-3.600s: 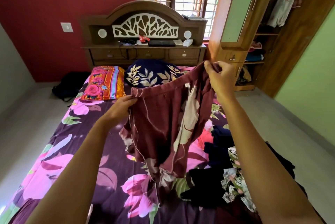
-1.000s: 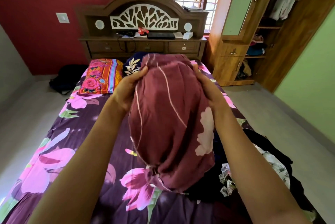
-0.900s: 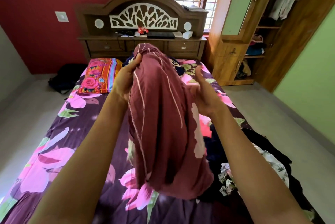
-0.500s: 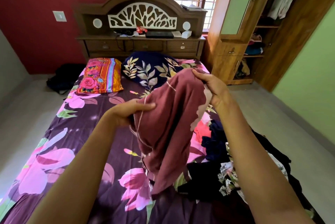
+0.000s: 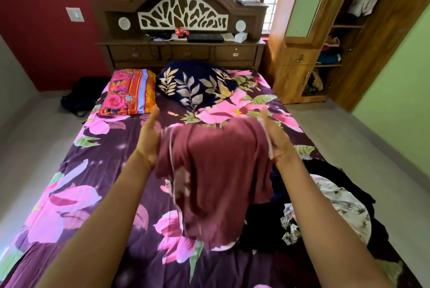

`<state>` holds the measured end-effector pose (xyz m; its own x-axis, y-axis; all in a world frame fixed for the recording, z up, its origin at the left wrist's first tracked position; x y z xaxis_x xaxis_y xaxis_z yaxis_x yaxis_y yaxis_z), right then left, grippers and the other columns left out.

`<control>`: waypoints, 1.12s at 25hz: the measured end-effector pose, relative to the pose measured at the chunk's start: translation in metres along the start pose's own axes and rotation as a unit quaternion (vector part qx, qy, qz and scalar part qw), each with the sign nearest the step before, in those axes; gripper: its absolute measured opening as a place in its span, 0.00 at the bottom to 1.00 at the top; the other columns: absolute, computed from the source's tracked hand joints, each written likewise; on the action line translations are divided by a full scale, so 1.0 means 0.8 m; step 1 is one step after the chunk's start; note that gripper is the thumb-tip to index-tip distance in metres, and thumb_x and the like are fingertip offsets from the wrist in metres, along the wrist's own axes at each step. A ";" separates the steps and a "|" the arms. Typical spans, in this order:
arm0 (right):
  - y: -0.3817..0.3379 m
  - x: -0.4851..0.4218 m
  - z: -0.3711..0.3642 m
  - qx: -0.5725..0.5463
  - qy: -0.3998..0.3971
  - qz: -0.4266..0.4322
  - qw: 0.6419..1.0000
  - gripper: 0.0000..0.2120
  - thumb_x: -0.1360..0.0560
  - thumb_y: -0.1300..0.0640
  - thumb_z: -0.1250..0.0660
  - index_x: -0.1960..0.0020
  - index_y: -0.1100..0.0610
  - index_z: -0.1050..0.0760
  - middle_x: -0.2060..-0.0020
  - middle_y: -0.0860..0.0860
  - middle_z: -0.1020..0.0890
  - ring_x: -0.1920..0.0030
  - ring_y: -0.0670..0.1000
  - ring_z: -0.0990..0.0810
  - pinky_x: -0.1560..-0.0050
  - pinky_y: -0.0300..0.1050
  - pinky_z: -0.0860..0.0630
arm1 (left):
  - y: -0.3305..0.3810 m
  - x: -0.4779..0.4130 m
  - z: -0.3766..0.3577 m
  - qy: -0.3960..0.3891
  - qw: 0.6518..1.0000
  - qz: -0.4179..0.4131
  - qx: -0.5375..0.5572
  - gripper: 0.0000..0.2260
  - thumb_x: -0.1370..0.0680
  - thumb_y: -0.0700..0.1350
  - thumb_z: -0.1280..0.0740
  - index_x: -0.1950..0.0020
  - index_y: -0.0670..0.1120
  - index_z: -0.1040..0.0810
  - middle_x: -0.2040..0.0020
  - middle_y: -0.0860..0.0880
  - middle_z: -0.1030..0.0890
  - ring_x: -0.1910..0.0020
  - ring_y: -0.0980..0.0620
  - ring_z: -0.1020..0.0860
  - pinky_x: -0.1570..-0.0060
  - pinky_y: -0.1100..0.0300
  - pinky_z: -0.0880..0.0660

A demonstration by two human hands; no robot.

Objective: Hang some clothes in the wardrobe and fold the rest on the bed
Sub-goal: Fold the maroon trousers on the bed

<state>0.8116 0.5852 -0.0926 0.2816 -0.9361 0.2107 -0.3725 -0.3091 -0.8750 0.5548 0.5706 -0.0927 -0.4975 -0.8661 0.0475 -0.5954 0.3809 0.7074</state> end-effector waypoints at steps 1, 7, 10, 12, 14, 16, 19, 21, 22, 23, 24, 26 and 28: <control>-0.009 0.004 0.000 -0.084 0.001 0.026 0.996 0.35 0.26 0.33 0.46 0.52 0.62 0.17 0.52 0.59 0.16 0.50 0.56 0.17 0.49 0.48 0.20 | 0.009 0.001 0.002 -0.002 0.998 -0.045 0.038 0.38 0.27 0.66 0.41 0.31 0.36 0.30 0.39 0.36 0.22 0.38 0.41 0.24 0.38 0.49 0.28; 0.015 0.004 0.026 0.115 -0.006 -0.050 0.992 0.35 0.22 0.35 0.50 0.69 0.57 0.17 0.68 0.53 0.16 0.66 0.49 0.17 0.66 0.39 0.22 | -0.018 0.017 0.032 0.159 0.969 0.084 -0.167 0.19 0.30 0.57 0.30 0.56 0.41 0.17 0.59 0.42 0.16 0.61 0.46 0.17 0.58 0.53 0.21; 0.006 0.002 0.033 0.004 0.021 0.019 1.000 0.31 0.38 0.33 0.28 0.52 0.60 0.16 0.50 0.59 0.16 0.50 0.55 0.17 0.54 0.47 0.19 | -0.015 0.016 0.033 0.162 0.976 0.038 -0.140 0.15 0.48 0.44 0.16 0.66 0.42 0.15 0.65 0.45 0.16 0.67 0.51 0.17 0.70 0.59 0.21; 0.006 -0.003 0.039 -0.078 0.048 0.034 0.995 0.32 0.36 0.34 0.30 0.48 0.61 0.17 0.45 0.60 0.19 0.46 0.57 0.18 0.49 0.50 0.20 | 0.002 0.008 0.040 0.163 0.982 -0.001 -0.091 0.25 0.55 0.52 0.16 0.63 0.44 0.14 0.61 0.45 0.15 0.62 0.51 0.16 0.67 0.57 0.20; 0.020 -0.007 0.042 -0.007 0.068 -0.030 0.997 0.26 0.24 0.38 0.41 0.50 0.59 0.16 0.44 0.60 0.19 0.48 0.55 0.17 0.50 0.48 0.21 | -0.004 0.003 0.053 0.168 0.974 0.049 -0.140 0.24 0.42 0.61 0.22 0.57 0.44 0.14 0.57 0.45 0.15 0.58 0.50 0.16 0.61 0.55 0.19; 0.032 -0.005 0.046 0.084 0.089 -0.075 0.990 0.28 0.21 0.38 0.46 0.50 0.58 0.17 0.46 0.61 0.19 0.49 0.54 0.17 0.48 0.47 0.22 | -0.022 0.006 0.063 0.200 0.947 0.112 -0.223 0.22 0.30 0.61 0.33 0.54 0.42 0.16 0.58 0.44 0.15 0.59 0.50 0.17 0.58 0.56 0.19; 0.016 -0.001 0.056 -0.062 0.094 -0.031 0.993 0.28 0.26 0.32 0.41 0.37 0.50 0.25 0.51 0.62 0.23 0.50 0.55 0.21 0.41 0.43 0.29 | -0.014 0.010 0.065 0.227 0.962 0.062 -0.138 0.18 0.23 0.54 0.39 0.60 0.43 0.16 0.63 0.46 0.15 0.65 0.53 0.17 0.65 0.60 0.19; 0.006 -0.004 0.058 -0.104 0.069 -0.015 0.992 0.33 0.31 0.30 0.37 0.34 0.49 0.28 0.53 0.60 0.25 0.50 0.57 0.22 0.42 0.45 0.33 | 0.009 0.008 0.059 0.200 0.977 -0.002 -0.078 0.17 0.28 0.56 0.35 0.63 0.45 0.14 0.66 0.49 0.16 0.67 0.55 0.18 0.65 0.61 0.20; 0.007 -0.006 0.057 -0.057 0.060 -0.022 0.996 0.34 0.30 0.30 0.37 0.37 0.54 0.25 0.53 0.61 0.23 0.51 0.58 0.20 0.44 0.46 0.31 | 0.013 0.009 0.056 0.181 0.979 0.007 -0.099 0.15 0.33 0.57 0.29 0.63 0.45 0.14 0.66 0.49 0.17 0.67 0.55 0.18 0.64 0.61 0.20; 0.009 -0.005 0.051 0.015 0.069 -0.042 0.997 0.36 0.30 0.30 0.38 0.36 0.59 0.26 0.47 0.63 0.22 0.48 0.60 0.19 0.42 0.49 0.28 | 0.011 0.010 0.058 0.157 0.975 0.037 -0.155 0.18 0.41 0.56 0.22 0.61 0.43 0.14 0.64 0.48 0.16 0.65 0.54 0.18 0.64 0.61 0.20; 0.013 -0.005 0.051 0.066 0.063 -0.070 0.993 0.40 0.30 0.31 0.38 0.32 0.61 0.29 0.39 0.64 0.24 0.43 0.61 0.21 0.38 0.53 0.29 | 0.003 0.012 0.062 0.141 0.963 0.075 -0.218 0.22 0.48 0.53 0.18 0.61 0.42 0.15 0.62 0.46 0.16 0.64 0.53 0.17 0.63 0.61 0.20; 0.009 0.001 0.049 0.043 0.049 -0.043 0.997 0.47 0.30 0.31 0.37 0.26 0.65 0.42 0.30 0.66 0.35 0.33 0.63 0.30 0.31 0.57 0.34 | -0.007 0.014 0.067 0.152 0.951 0.091 -0.254 0.15 0.45 0.44 0.18 0.64 0.42 0.16 0.65 0.45 0.17 0.67 0.52 0.18 0.64 0.62 0.20; 0.006 0.004 0.053 -0.091 0.026 0.048 0.994 0.52 0.31 0.30 0.37 0.25 0.68 0.50 0.29 0.68 0.39 0.28 0.65 0.37 0.29 0.61 0.40 | -0.003 0.015 0.062 0.190 0.967 0.022 -0.168 0.04 0.38 0.38 0.24 0.67 0.45 0.16 0.68 0.48 0.18 0.70 0.55 0.19 0.67 0.63 0.21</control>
<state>0.8481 0.5874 -0.1148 0.1924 -0.9688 0.1563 -0.5512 -0.2385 -0.7996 0.5189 0.5756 -0.1284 -0.2128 -0.9321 0.2930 -0.3096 0.3487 0.8846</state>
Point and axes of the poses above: each hand's wrist, its own x-axis away from the middle knuckle, its own z-axis out of the back of the hand, y = z × x, the point moved 2 cm from there along -x, towards the middle knuckle
